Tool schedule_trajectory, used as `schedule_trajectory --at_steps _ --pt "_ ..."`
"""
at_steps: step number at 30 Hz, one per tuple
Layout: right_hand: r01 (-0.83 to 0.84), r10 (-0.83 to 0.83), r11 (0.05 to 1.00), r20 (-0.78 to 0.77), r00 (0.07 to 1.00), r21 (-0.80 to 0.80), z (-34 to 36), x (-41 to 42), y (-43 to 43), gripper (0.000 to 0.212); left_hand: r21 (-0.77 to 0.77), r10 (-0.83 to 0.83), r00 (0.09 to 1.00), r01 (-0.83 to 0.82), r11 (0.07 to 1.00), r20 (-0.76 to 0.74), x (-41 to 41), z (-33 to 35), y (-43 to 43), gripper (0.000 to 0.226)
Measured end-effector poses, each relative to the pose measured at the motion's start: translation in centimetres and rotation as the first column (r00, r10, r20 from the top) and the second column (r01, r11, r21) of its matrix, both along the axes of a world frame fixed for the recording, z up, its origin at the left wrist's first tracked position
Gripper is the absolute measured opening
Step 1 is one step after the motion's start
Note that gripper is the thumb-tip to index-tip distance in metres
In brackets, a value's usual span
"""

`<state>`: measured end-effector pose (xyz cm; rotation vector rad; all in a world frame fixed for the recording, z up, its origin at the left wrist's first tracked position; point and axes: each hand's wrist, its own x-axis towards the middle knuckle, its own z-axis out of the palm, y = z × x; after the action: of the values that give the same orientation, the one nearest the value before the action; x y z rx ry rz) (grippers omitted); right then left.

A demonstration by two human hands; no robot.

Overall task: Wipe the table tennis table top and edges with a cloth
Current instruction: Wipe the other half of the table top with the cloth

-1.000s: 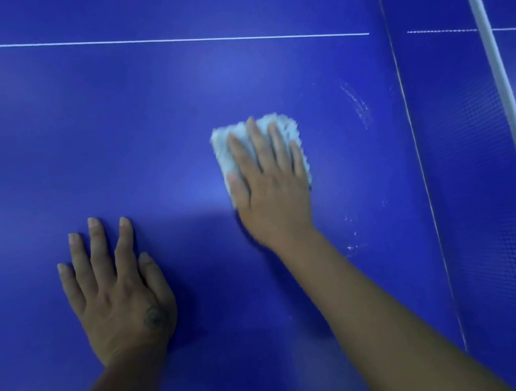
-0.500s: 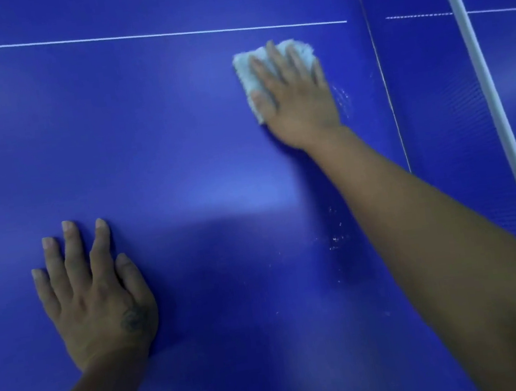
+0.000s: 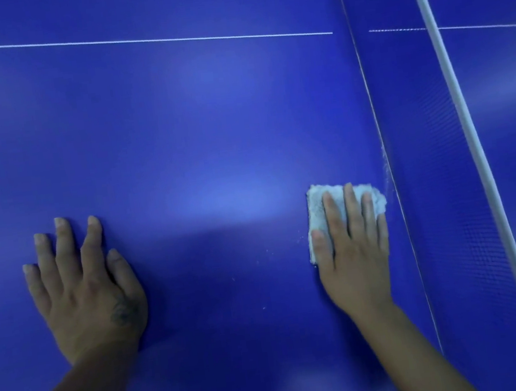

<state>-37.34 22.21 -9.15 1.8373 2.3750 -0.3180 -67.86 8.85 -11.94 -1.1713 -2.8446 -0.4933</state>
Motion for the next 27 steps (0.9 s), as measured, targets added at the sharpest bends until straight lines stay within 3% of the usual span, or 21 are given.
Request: schedule_trajectory --at_steps 4,9,16,20,23,27 --pt "-0.122 0.122 0.992 0.029 0.992 0.022 0.1 -2.8 10.2 0.07 0.006 0.0 1.0 0.0 1.0 -0.025 0.2 0.1 0.0 0.053" --pt "0.003 -0.003 1.0 -0.015 1.0 -0.006 -0.5 -3.2 18.1 0.07 0.024 0.005 1.0 -0.005 1.0 -0.021 0.3 -0.1 -0.1 0.053" --pt "0.077 -0.076 0.992 -0.017 0.997 0.096 -0.8 0.9 3.7 0.066 -0.016 0.011 1.0 -0.011 1.0 0.019 0.6 0.6 -0.1 0.056" --pt "0.044 -0.043 0.998 -0.01 0.999 0.041 -0.5 4.1 -4.7 0.068 -0.029 -0.033 0.999 0.033 0.999 0.006 2.1 1.0 -2.4 0.057" --pt "0.047 -0.047 0.999 -0.012 0.999 0.005 -0.2 4.5 -4.9 0.068 -0.068 -0.02 1.0 0.02 0.997 0.0 5.6 1.0 -7.0 0.06" --pt "0.158 -0.156 0.985 -0.04 0.987 0.071 -0.7 1.7 0.4 0.071 -0.07 -0.015 1.0 0.015 0.997 0.005 7.7 0.9 -9.6 0.06"
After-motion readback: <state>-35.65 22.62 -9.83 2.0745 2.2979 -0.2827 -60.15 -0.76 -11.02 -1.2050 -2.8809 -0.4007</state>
